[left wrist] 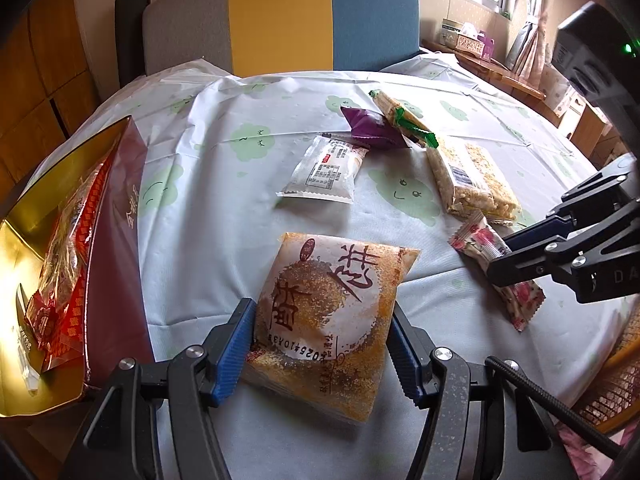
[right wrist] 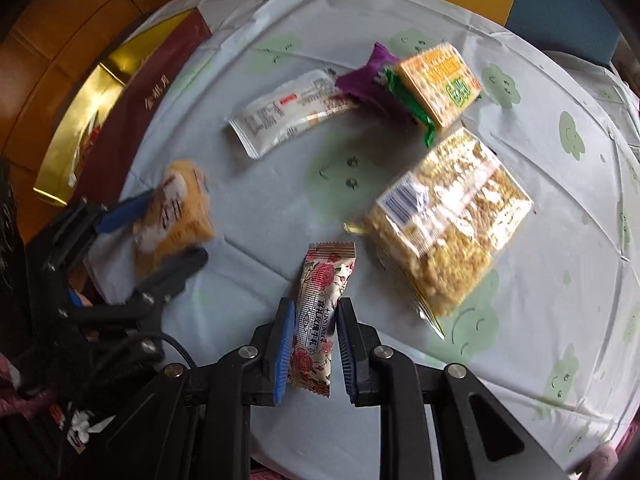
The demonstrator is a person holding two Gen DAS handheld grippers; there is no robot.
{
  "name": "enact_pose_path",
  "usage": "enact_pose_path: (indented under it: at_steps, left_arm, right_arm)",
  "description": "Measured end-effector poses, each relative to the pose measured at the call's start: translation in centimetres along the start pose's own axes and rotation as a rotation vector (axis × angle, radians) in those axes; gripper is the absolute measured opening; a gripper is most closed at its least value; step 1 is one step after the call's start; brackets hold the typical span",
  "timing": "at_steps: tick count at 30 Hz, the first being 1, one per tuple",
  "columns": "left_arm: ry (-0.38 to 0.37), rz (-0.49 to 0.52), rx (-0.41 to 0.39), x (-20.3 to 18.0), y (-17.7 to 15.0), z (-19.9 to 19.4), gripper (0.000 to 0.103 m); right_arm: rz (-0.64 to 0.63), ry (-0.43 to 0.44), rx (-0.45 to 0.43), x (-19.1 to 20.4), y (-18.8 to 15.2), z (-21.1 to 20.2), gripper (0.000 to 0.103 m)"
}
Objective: Organize snacks
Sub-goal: 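Carry the rice-cake bag into the gold box with left gripper while right gripper holds candy bar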
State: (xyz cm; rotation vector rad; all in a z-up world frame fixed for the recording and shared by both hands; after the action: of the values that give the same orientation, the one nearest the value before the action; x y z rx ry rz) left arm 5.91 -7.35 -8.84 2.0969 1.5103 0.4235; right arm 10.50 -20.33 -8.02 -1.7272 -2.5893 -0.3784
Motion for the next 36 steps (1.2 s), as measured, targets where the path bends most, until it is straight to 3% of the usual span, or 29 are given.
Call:
enact_pose_path:
  at_steps: [6, 10, 18, 36]
  left_arm:
    - [0.007, 0.009, 0.021, -0.1, 0.4, 0.3, 0.064]
    - [0.022, 0.02, 0.026, -0.3, 0.5, 0.4, 0.062]
    - [0.042, 0.018, 0.03, -0.7, 0.5, -0.5, 0.056]
    - [0.02, -0.049, -0.042, 1.7, 2.3, -4.2, 0.056]
  right_arm:
    - [0.001, -0.066, -0.023, -0.6, -1.1, 1.0, 0.025]
    - [0.003, -0.052, -0.066, -1.3, -2.3, 0.4, 0.025]
    - [-0.009, -0.05, -0.07, -1.9, -3.8, -0.2, 0.025]
    - [-0.07, -0.113, -0.082, 0.5, -3.7, 0.3, 0.025]
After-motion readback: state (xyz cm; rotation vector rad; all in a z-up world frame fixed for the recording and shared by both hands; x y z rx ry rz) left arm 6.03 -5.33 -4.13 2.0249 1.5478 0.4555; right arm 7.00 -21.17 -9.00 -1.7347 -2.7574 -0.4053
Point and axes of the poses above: each gripper's, at about its wrist camera, not at the fingertips, and z roughly the way its jaws point, x to its left, y to its top, the point moved 2 cm from there along z, roughly the way its jaws point, and after that the axes turned 4 degrees about -z, right-handed, at the moved point
